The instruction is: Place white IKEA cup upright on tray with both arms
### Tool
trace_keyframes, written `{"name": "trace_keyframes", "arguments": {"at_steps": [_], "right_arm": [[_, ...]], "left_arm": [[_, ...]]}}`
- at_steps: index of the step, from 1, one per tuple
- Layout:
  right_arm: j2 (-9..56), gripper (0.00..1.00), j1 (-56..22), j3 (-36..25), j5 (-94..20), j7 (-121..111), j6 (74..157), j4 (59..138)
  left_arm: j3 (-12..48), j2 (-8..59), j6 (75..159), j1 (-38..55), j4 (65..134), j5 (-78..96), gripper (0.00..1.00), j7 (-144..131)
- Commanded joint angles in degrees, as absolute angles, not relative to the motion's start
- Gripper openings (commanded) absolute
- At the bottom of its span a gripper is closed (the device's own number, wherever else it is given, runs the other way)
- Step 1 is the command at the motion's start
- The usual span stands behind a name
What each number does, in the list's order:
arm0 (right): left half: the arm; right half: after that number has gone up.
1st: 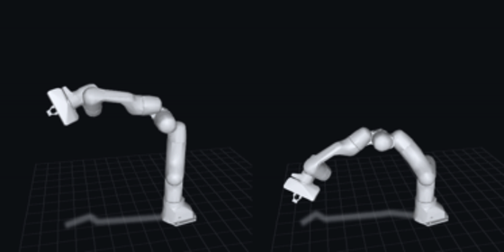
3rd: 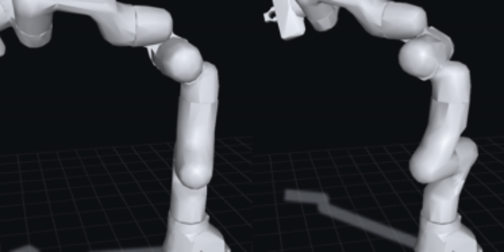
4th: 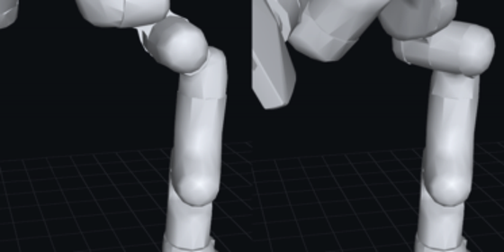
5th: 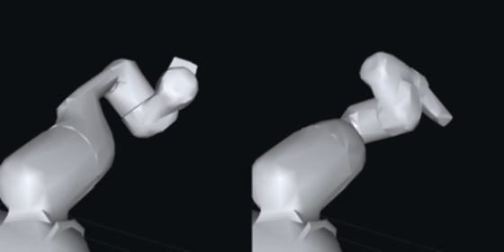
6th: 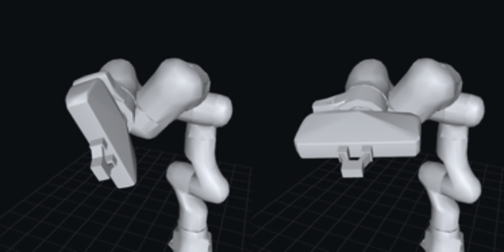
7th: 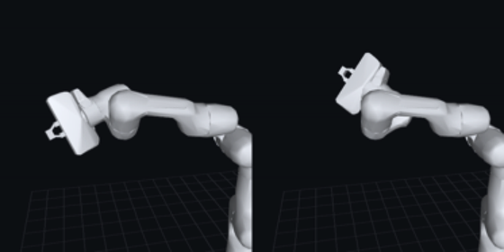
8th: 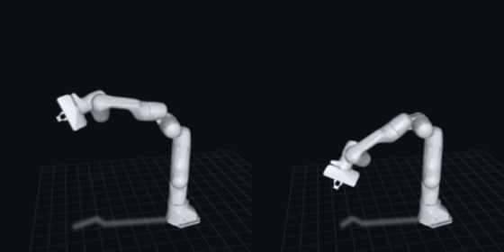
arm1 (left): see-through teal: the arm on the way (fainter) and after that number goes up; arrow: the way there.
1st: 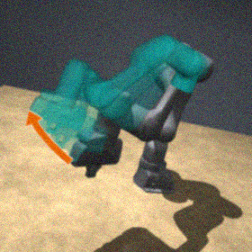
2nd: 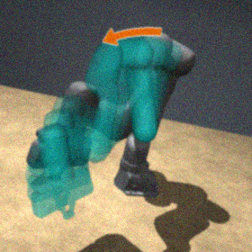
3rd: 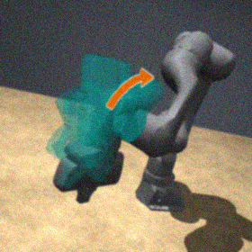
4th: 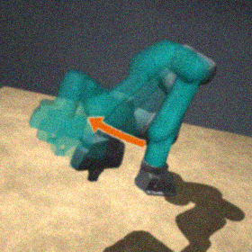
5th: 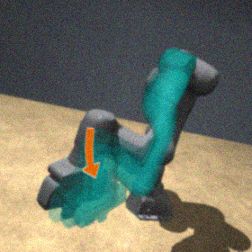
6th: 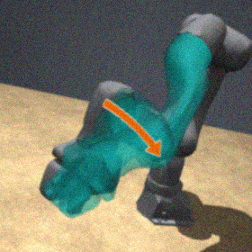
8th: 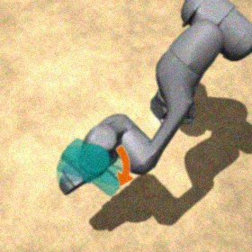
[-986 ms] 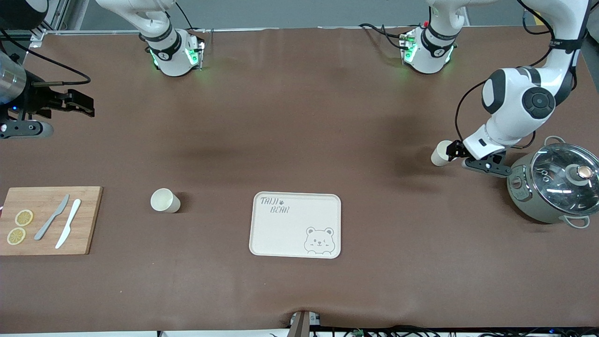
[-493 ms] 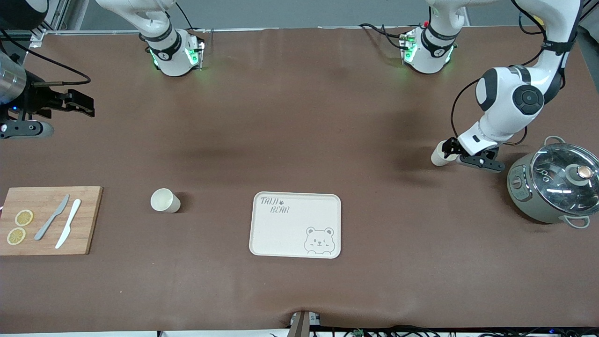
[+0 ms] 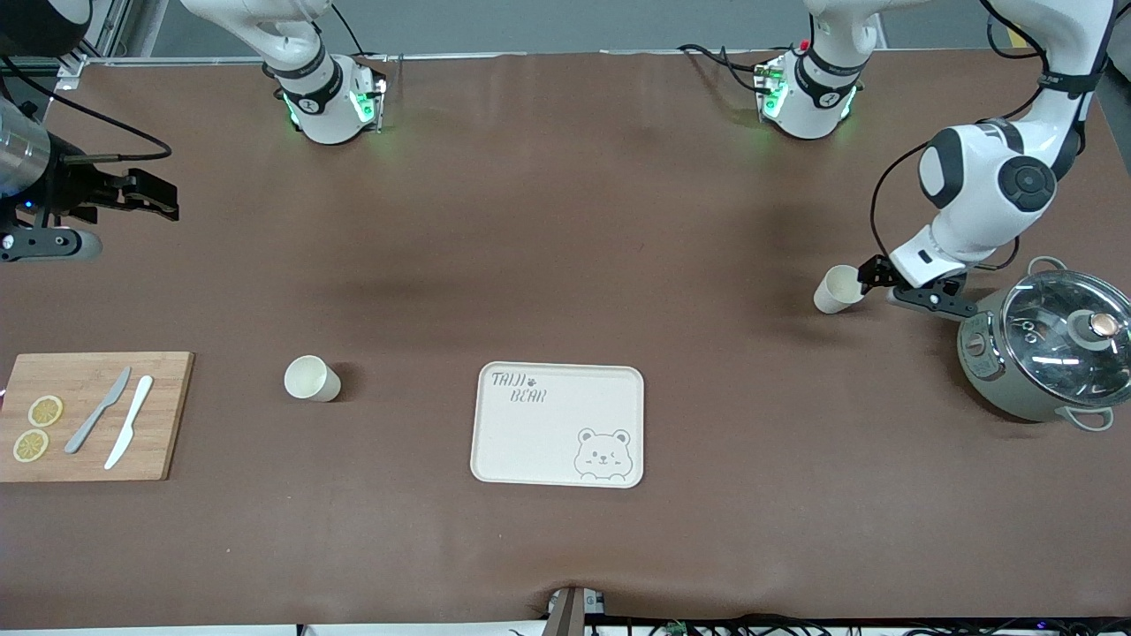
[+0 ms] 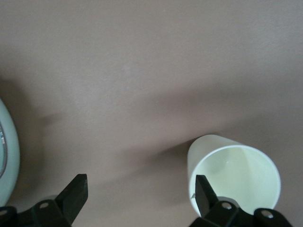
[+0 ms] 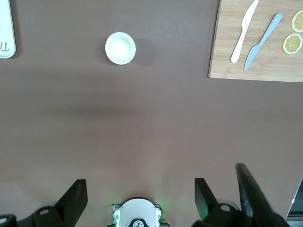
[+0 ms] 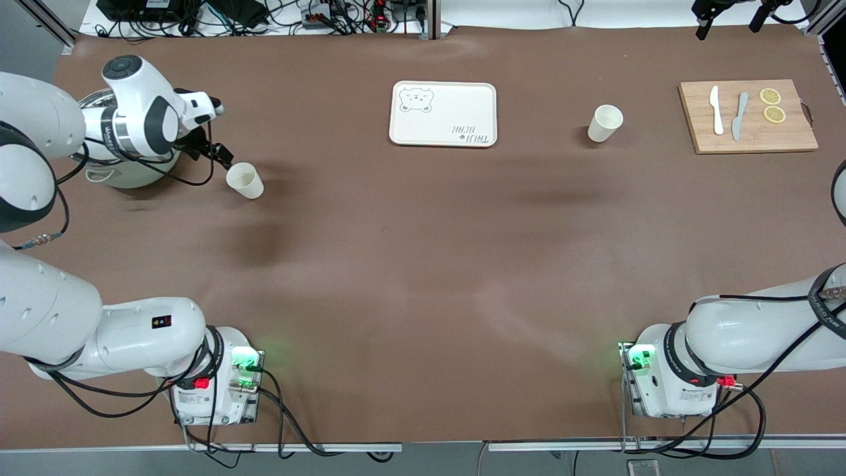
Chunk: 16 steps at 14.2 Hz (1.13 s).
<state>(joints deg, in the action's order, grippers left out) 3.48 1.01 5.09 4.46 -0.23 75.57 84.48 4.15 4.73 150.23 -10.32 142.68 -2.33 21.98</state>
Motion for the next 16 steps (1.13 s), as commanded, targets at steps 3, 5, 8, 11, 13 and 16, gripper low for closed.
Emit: {"name": "trace_keyframes", "arguments": {"at_steps": [3, 5, 8, 11, 13, 16], "right_arm": [[3.6, 1.0, 0.9, 4.8, 3.6, -0.6, 75.0, 84.0], [3.6, 1.0, 0.9, 4.9, 3.6, -0.6, 75.0, 84.0], [3.6, 1.0, 0.9, 4.8, 3.5, -0.6, 75.0, 84.0], [3.6, 1.0, 0.9, 4.8, 3.6, -0.5, 75.0, 84.0], [3.6, 1.0, 0.9, 4.9, 3.6, -0.5, 75.0, 84.0], [3.6, 1.0, 0.9, 4.8, 3.6, -0.6, 75.0, 84.0]], "left_arm": [[4.8, 3.3, 153.0, -10.5, 145.3, -1.7, 1.0, 22.4], [5.0, 3.4, 154.0, -10.2, 145.8, -1.5, 1.0, 21.8], [5.0, 3.3, 154.9, -10.0, 146.7, -1.5, 1.0, 21.7], [6.5, 3.2, 155.5, -10.1, 147.4, -1.4, 1.0, 21.1], [7.6, 3.2, 156.1, -10.1, 147.7, -0.9, 1.0, 19.8], [8.0, 3.3, 156.9, -10.1, 148.1, -0.9, 1.0, 19.5]]}}
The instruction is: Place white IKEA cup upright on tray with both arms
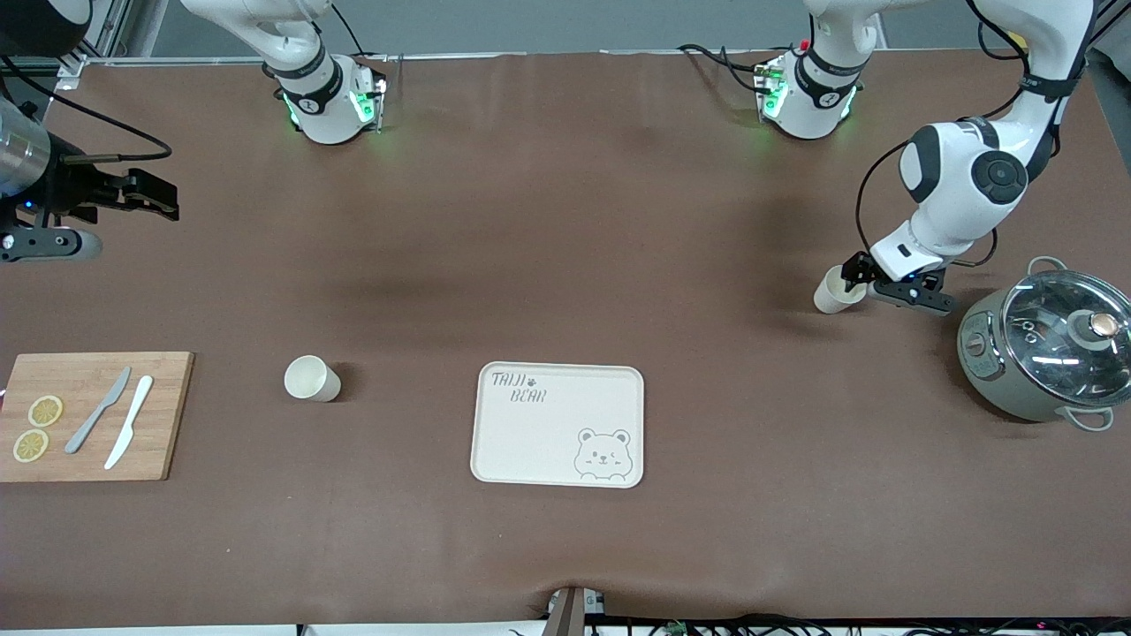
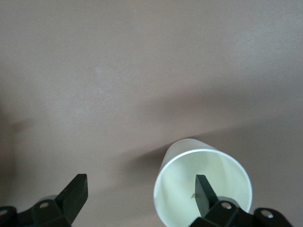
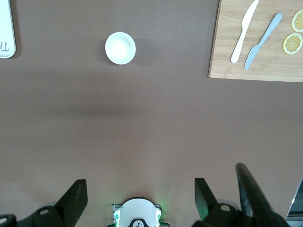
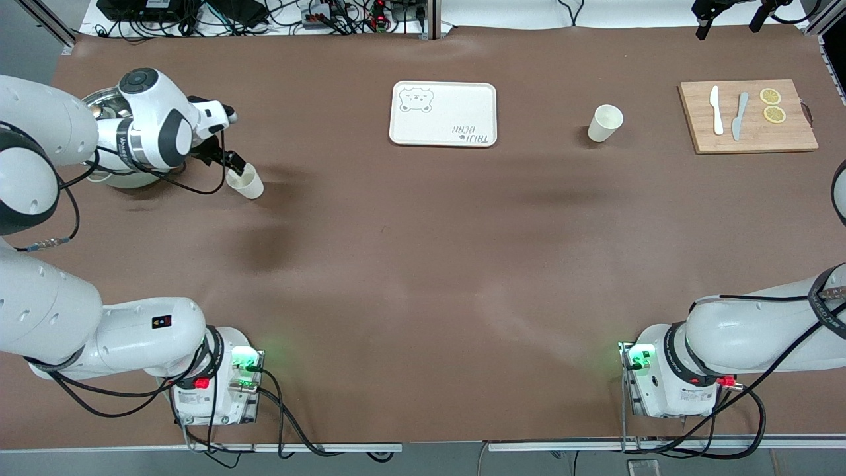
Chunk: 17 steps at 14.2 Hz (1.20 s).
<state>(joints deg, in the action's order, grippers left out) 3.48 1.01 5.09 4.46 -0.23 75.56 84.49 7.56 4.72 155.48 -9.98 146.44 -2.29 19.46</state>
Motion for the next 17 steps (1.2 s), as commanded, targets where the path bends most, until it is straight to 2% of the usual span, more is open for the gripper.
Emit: {"name": "trace_keyframes", "arguments": {"at_steps": [1, 12, 15, 17], "right_arm": [[3.6, 1.0, 1.1, 4.8, 3.6, -0.7, 75.1, 83.9], [3.5, 1.0, 1.3, 4.7, 4.5, -0.1, 75.8, 84.0], [3.5, 1.0, 3.1, 4.4, 3.9, 0.2, 79.7, 85.4], [2.6, 1.0, 5.5, 4.4, 3.4, 0.3, 86.3, 89.9]], "left_arm": [[8.0, 3.3, 156.9, -10.2, 148.0, -0.9, 1.0, 19.5], [8.0, 4.6, 160.1, -10.4, 149.4, -0.9, 1.0, 19.6], [8.0, 5.2, 160.8, -10.4, 149.4, -0.9, 1.0, 19.6], [7.9, 5.6, 161.5, -10.4, 149.4, -0.9, 1.0, 19.6]]}}
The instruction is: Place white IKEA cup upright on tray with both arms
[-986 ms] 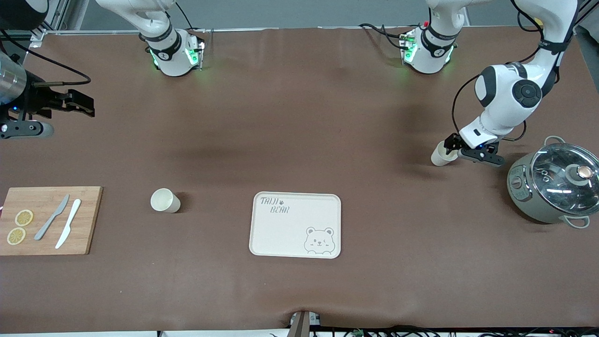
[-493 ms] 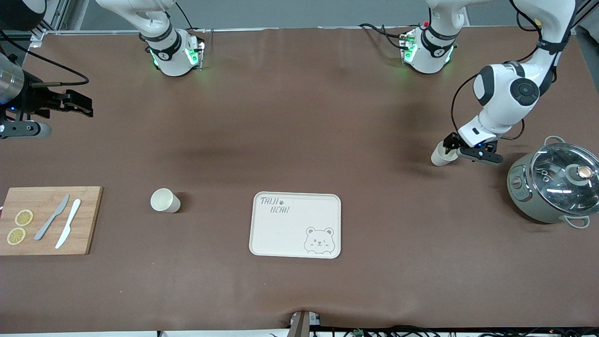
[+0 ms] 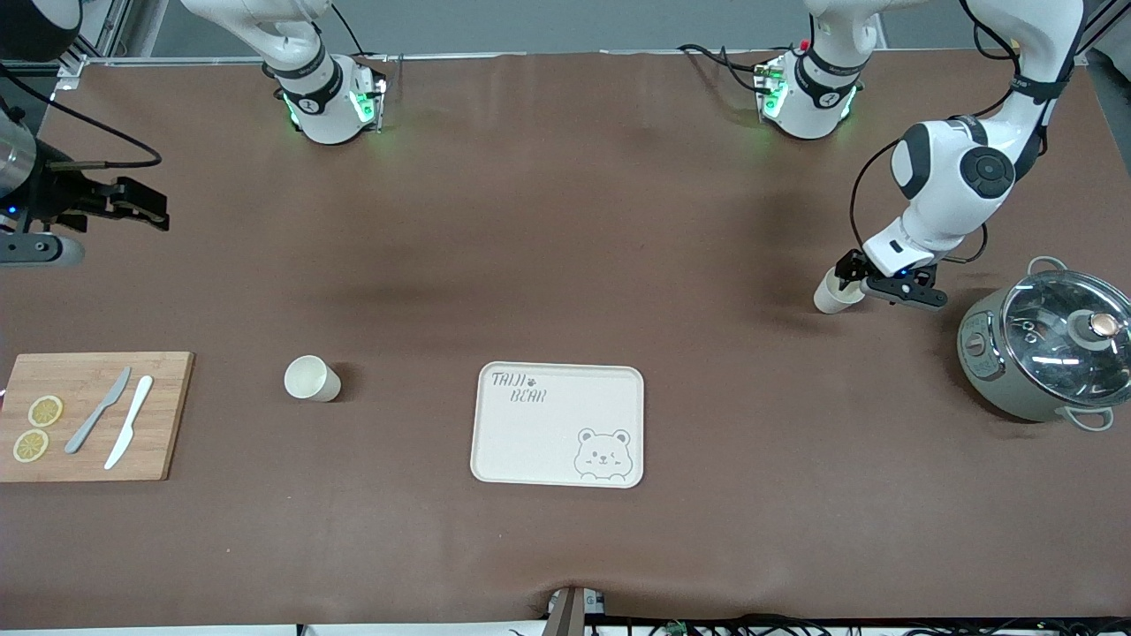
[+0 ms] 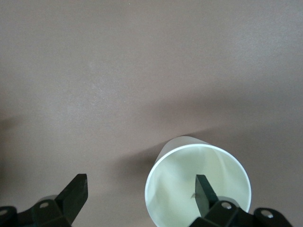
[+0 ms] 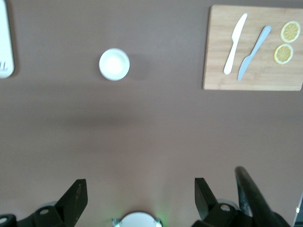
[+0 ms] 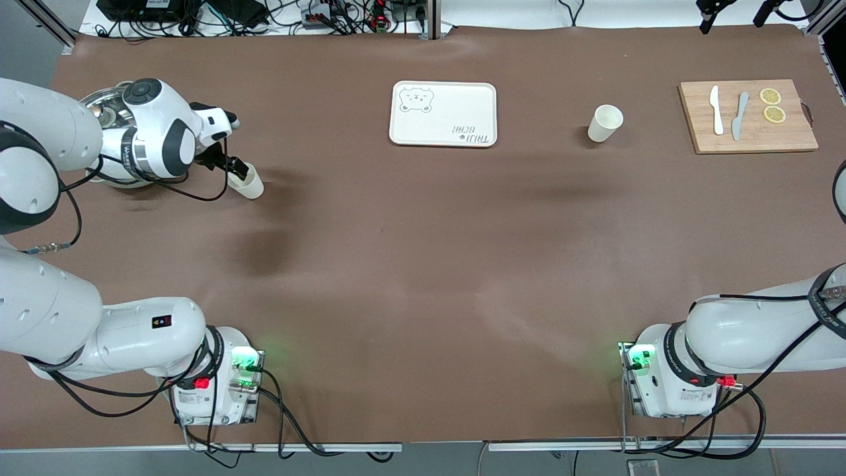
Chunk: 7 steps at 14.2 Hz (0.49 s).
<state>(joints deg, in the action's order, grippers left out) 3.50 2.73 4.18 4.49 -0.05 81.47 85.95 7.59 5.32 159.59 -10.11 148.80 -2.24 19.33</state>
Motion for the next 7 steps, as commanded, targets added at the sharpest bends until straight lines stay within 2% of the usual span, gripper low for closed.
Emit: {"name": "trace_keyframes", "arguments": {"at_steps": [1, 3, 4, 7], "right_arm": [[2.0, 1.0, 6.3, 4.4, 3.3, 0.2, 89.2, 91.7], [2.0, 1.0, 7.1, 4.4, 1.5, 0.2, 94.9, 94.9], [2.1, 1.0, 7.3, 4.3, 1.0, 0.2, 97.4, 96.2], [2.4, 1.0, 7.0, 4.4, 0.9, 3.8, 102.4, 99.0]], "left_arm": [[8.0, 5.7, 161.7, -10.5, 149.5, -0.9, 0.8, 19.6], [7.9, 5.8, 161.7, -10.5, 149.7, -0.9, 0.04, 19.6], [8.0, 5.8, 161.8, -10.5, 149.7, -0.9, 0.0, 19.6], [8.0, 5.7, 161.9, -10.5, 149.7, -0.9, 0.0, 19.6]]}}
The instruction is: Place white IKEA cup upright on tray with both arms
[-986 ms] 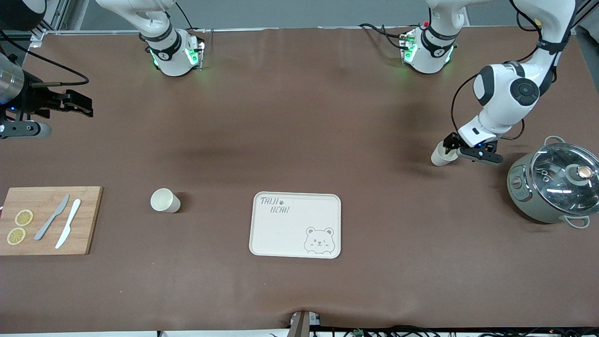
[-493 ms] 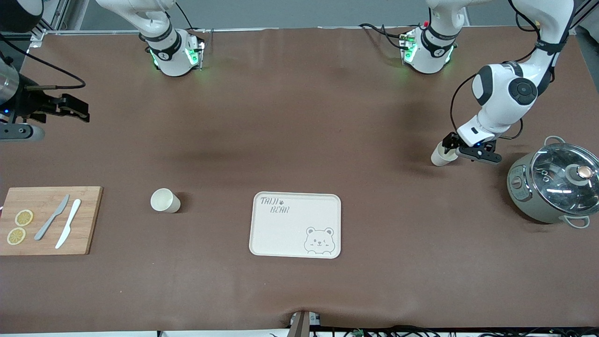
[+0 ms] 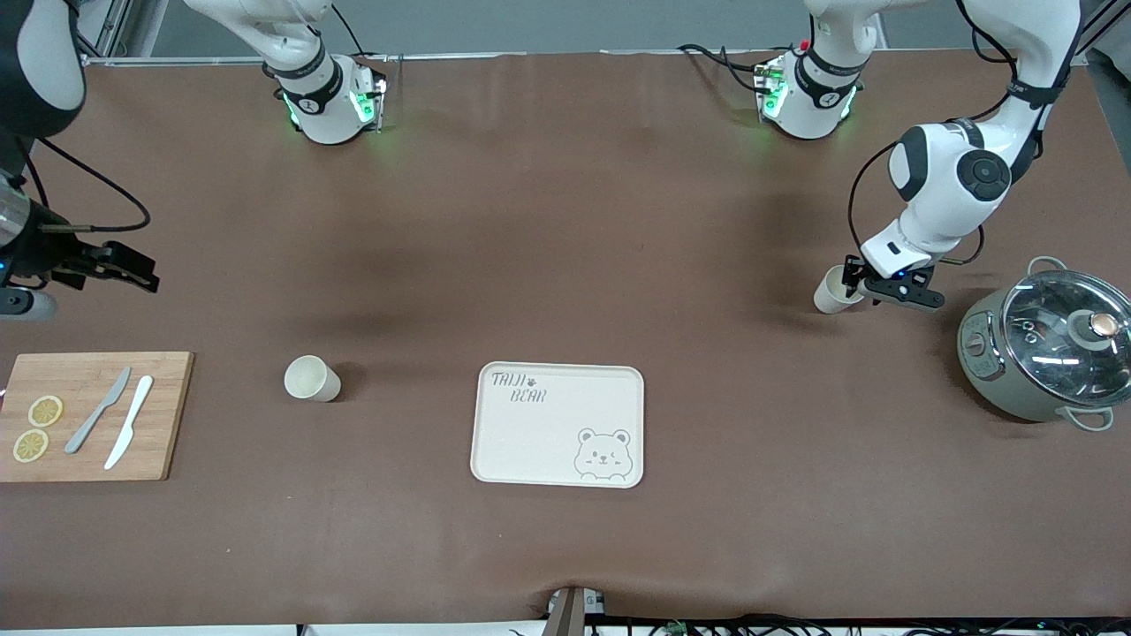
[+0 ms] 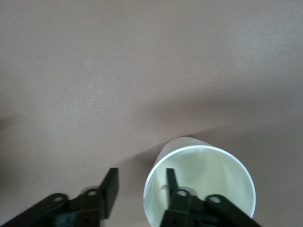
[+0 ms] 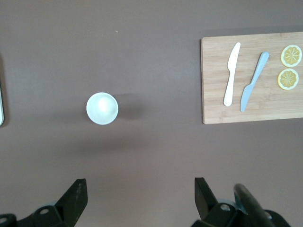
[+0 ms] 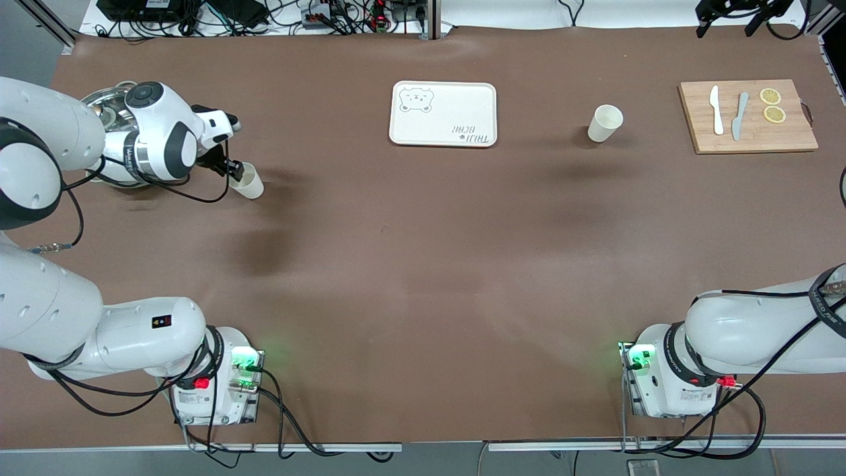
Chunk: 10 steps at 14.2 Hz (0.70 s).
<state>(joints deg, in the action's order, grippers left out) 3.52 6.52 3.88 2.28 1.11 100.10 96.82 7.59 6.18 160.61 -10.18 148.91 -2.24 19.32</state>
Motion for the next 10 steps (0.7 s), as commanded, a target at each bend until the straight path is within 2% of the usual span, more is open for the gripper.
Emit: {"name": "trace_keyframes", "arguments": {"at_steps": [1, 5, 10], "right_arm": [[2.5, 1.0, 6.9, 4.4, 0.9, 4.0, 103.6, 99.1], [3.2, 1.0, 6.0, 4.6, 0.4, 4.1, 115.8, 106.4], [8.3, 1.0, 3.1, 4.6, 0.4, 8.0, 121.2, 106.8]], "left_arm": [[8.0, 5.7, 161.9, -10.5, 149.7, -0.9, 0.0, 19.5], [8.0, 5.8, 161.9, -10.1, 148.9, -0.8, 0.0, 17.9], [13.4, 6.2, 160.4, -9.8, 144.4, -0.8, 0.0, 10.0]]}}
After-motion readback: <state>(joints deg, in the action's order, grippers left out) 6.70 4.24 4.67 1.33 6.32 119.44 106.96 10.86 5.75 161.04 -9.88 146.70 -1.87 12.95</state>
